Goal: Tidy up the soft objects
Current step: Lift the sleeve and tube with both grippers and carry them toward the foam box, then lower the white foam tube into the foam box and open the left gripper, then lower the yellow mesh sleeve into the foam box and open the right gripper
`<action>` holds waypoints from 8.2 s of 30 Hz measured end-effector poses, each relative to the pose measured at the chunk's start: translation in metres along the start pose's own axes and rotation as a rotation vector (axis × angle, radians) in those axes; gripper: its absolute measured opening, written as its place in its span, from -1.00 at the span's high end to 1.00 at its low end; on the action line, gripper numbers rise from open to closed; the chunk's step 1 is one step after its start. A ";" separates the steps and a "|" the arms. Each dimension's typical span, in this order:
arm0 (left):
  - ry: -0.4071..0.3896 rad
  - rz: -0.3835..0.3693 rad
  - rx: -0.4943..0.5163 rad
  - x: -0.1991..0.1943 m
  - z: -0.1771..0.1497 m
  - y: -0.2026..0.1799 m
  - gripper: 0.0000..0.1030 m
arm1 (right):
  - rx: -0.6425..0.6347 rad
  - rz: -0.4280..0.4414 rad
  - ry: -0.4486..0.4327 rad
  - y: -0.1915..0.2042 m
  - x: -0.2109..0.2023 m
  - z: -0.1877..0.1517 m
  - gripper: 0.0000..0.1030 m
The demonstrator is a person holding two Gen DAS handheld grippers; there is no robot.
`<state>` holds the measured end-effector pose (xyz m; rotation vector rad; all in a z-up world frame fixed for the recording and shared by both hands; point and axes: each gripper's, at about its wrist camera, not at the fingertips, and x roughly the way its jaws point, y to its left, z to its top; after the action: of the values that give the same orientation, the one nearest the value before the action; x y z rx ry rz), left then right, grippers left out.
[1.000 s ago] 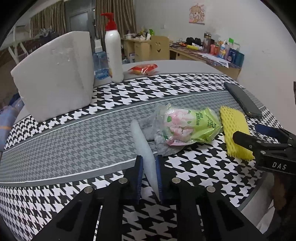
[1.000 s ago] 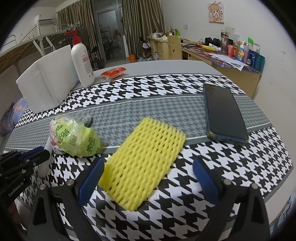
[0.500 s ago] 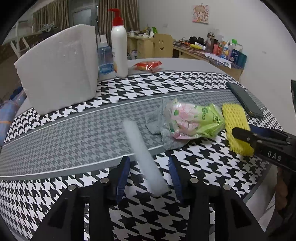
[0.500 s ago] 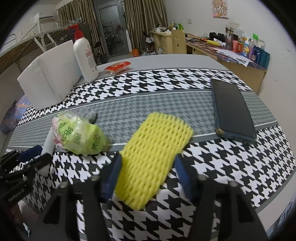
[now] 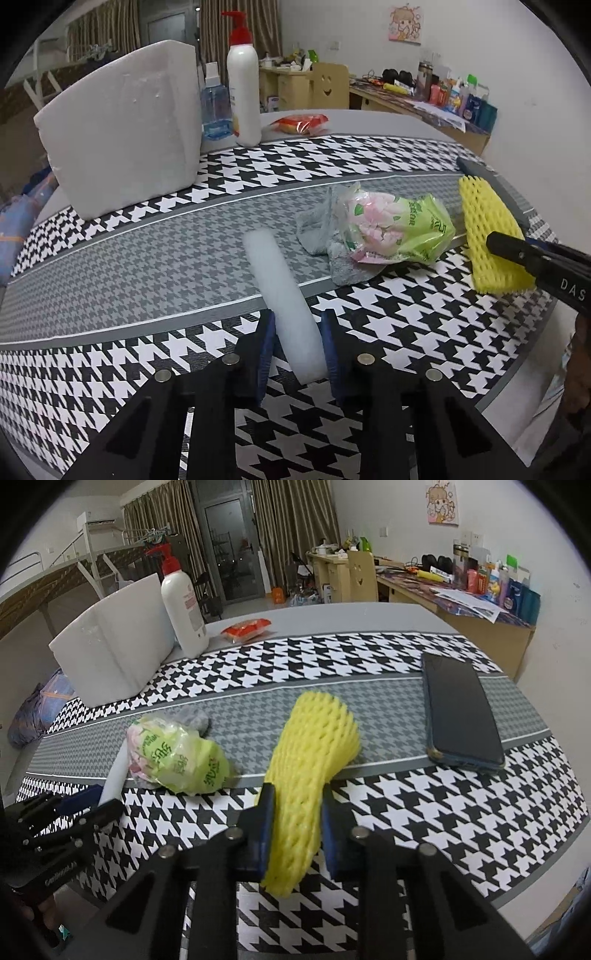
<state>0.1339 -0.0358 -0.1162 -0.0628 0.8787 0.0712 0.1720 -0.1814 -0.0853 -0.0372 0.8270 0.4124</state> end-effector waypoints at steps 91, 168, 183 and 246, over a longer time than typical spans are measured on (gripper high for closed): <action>-0.405 -0.020 -0.013 -0.104 0.062 0.075 0.70 | -0.159 0.137 -0.280 0.095 -0.050 0.058 0.47; -0.546 0.132 0.008 -0.139 0.151 0.141 0.70 | -0.323 0.221 -0.386 0.198 -0.062 0.152 0.47; -0.502 0.122 -0.023 -0.115 0.172 0.162 0.69 | -0.314 0.222 -0.349 0.208 -0.037 0.175 0.47; -0.397 0.343 -0.220 -0.075 0.180 0.238 -0.98 | -0.308 0.188 -0.249 0.239 0.012 0.204 0.47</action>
<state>0.2036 0.2136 0.0504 -0.0988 0.4748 0.4858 0.2348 0.0820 0.0759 -0.1914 0.5173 0.7052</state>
